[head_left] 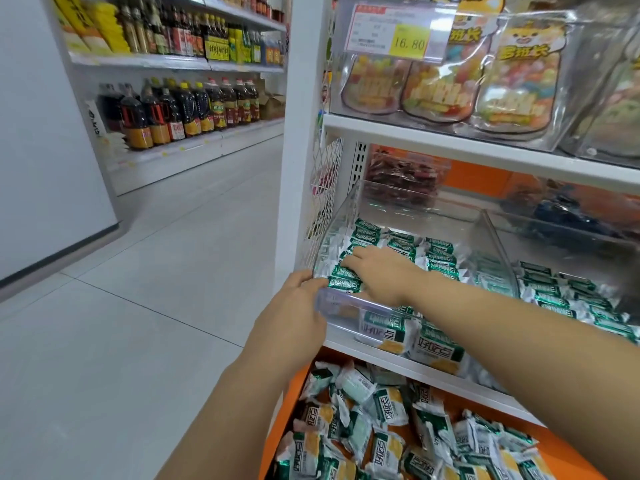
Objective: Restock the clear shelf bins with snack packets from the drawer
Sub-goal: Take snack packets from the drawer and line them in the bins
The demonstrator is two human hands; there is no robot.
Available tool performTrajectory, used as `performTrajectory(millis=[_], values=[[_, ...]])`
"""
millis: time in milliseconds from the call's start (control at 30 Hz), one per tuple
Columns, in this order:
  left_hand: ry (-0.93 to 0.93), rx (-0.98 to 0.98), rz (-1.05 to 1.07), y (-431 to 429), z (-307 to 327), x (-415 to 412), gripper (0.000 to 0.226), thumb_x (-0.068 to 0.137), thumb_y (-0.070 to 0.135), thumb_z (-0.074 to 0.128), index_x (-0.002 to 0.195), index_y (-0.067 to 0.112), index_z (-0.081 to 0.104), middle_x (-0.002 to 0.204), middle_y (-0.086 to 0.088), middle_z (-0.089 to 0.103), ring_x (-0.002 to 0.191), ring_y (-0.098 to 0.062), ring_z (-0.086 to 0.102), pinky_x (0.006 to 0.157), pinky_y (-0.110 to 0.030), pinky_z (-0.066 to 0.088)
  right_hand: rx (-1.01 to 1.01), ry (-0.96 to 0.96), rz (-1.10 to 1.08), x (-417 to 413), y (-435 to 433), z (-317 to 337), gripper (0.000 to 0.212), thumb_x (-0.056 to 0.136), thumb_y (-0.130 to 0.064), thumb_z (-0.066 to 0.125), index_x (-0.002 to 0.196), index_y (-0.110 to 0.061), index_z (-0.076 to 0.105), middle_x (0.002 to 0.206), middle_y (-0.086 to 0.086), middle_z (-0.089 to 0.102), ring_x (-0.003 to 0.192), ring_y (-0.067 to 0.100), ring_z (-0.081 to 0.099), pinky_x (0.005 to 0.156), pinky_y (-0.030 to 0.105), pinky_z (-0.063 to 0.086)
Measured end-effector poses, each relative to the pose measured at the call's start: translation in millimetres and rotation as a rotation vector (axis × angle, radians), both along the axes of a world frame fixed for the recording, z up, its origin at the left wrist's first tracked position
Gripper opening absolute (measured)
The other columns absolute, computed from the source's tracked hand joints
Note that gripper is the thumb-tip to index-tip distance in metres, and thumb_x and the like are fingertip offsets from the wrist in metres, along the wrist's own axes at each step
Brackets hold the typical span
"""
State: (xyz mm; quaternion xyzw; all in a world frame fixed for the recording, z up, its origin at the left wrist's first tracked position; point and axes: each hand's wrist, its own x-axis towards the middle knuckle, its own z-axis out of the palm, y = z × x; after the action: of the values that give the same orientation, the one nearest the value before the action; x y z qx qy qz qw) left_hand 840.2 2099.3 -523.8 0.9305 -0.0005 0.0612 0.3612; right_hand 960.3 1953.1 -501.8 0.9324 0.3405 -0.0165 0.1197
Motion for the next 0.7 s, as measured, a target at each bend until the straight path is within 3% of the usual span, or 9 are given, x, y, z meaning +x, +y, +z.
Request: performTrajectory(millis=[100,233,400,600,700], values=[[0.008,-0.018,-0.007,0,0,0,0.055,0.092,0.002,0.046,0.143,0.023,0.040,0.152,0.010,0.024,0.120,-0.015,0.051,0.101,-0.029,0.042,0.030,0.006,0.002,3,-5,-5,0.057,0.092,-0.033,0.055,0.143,-0.018,0.035,0.129,0.008,0.046,0.116,0.029,0.048,0.091,0.037,0.042],[0.006,-0.020,-0.004,0,-1,1,0.055,0.093,0.003,0.045,0.143,0.024,0.040,0.152,0.010,0.023,0.119,-0.015,0.051,0.101,-0.030,0.042,0.201,0.107,-0.042,0,-13,-1,0.062,0.084,-0.049,0.064,0.137,-0.024,0.044,0.127,0.003,0.049,0.115,0.023,0.048,0.094,0.035,0.041],[-0.013,-0.012,0.020,-1,0,2,0.053,0.092,0.004,0.045,0.141,0.023,0.042,0.151,0.009,0.026,0.114,-0.015,0.054,0.099,-0.025,0.040,0.300,0.133,0.068,-2,-15,4,0.032,0.082,-0.038,0.070,0.111,-0.023,0.066,0.116,-0.002,0.060,0.109,0.017,0.053,0.095,0.037,0.043],[-0.021,-0.019,0.023,-2,-3,2,0.053,0.093,0.004,0.045,0.141,0.025,0.042,0.151,0.011,0.026,0.115,-0.012,0.053,0.096,-0.022,0.040,0.332,0.058,-0.043,0,-9,-7,0.023,0.080,-0.038,0.071,0.093,-0.020,0.067,0.101,-0.005,0.057,0.094,0.018,0.058,0.082,0.033,0.048],[-0.045,-0.028,0.013,-1,-4,1,0.051,0.093,0.005,0.045,0.140,0.026,0.044,0.149,0.011,0.029,0.113,-0.012,0.054,0.096,-0.023,0.042,0.346,0.093,-0.087,0,-9,-8,0.021,0.080,-0.038,0.071,0.088,-0.018,0.066,0.095,-0.007,0.052,0.091,0.018,0.057,0.084,0.036,0.048]])
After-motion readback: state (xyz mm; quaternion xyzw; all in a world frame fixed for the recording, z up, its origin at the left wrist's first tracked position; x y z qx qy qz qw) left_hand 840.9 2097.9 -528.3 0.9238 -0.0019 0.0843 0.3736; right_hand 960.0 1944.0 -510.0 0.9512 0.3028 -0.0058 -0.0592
